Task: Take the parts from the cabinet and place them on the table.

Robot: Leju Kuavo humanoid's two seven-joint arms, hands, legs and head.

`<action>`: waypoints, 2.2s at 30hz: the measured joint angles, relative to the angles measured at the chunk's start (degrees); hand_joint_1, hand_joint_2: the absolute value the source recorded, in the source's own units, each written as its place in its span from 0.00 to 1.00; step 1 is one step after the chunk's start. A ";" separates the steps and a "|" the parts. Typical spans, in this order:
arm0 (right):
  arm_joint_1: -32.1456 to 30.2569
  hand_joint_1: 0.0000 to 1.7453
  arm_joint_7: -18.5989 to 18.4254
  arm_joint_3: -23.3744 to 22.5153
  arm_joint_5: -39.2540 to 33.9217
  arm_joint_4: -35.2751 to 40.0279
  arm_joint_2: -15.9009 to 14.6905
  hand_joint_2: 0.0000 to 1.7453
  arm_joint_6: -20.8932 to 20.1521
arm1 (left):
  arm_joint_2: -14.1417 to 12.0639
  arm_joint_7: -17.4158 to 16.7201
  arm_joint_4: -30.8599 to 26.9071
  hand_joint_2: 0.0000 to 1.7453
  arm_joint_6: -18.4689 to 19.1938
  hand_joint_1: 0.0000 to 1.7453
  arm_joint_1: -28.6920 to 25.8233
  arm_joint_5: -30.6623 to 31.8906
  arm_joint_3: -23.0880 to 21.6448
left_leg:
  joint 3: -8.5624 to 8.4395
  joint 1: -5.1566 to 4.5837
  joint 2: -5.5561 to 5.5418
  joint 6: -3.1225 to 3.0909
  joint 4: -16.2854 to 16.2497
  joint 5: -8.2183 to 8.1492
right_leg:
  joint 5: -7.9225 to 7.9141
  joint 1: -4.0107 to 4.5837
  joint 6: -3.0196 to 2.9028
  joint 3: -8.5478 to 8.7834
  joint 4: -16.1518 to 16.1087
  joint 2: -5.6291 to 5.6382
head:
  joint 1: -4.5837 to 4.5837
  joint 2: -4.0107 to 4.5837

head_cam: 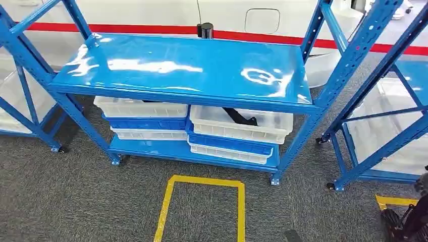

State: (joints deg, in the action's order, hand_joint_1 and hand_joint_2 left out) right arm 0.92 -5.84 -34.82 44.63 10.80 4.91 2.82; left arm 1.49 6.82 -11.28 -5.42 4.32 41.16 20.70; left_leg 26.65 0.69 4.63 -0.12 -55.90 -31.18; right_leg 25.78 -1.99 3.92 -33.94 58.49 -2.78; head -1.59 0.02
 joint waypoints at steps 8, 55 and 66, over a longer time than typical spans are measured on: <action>-0.02 0.00 0.00 -0.42 0.02 0.02 0.05 0.00 0.00 | 0.18 -0.04 -0.17 0.00 0.02 0.00 0.44 0.02 -0.04 | 9.06 0.79 -4.48 0.82 -18.01 -8.87 | 0.42 0.40 -3.02 -0.05 0.00 4.40 | 0.13 0.00; -4.82 0.00 3.54 14.68 -21.39 4.85 -2.14 0.00 -0.72 | 0.13 -3.08 -4.61 0.00 2.14 0.00 -6.28 -20.82 -7.36 | 2.94 -1.02 -3.77 -1.06 -0.46 2.67 | 0.78 0.77 -1.56 1.85 -1.32 2.61 | -0.33 0.00; -7.71 0.00 4.85 26.00 -35.64 7.91 -3.56 0.00 -1.99 | -0.63 -5.18 -7.93 0.00 4.00 0.00 -10.31 -33.30 -14.49 | 2.94 -1.06 -3.77 -1.12 -0.46 2.62 | 0.78 0.72 -1.56 1.82 -1.32 2.61 | -0.33 0.00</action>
State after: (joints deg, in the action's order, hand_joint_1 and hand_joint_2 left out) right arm -6.79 -0.98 -8.81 8.99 18.71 1.36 0.83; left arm 0.85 1.64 -19.21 -1.42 -5.99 7.85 6.21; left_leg 29.60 -0.38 0.85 -1.25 -56.36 -28.56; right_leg 26.56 -1.27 2.36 -32.12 57.17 -0.17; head -1.92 0.02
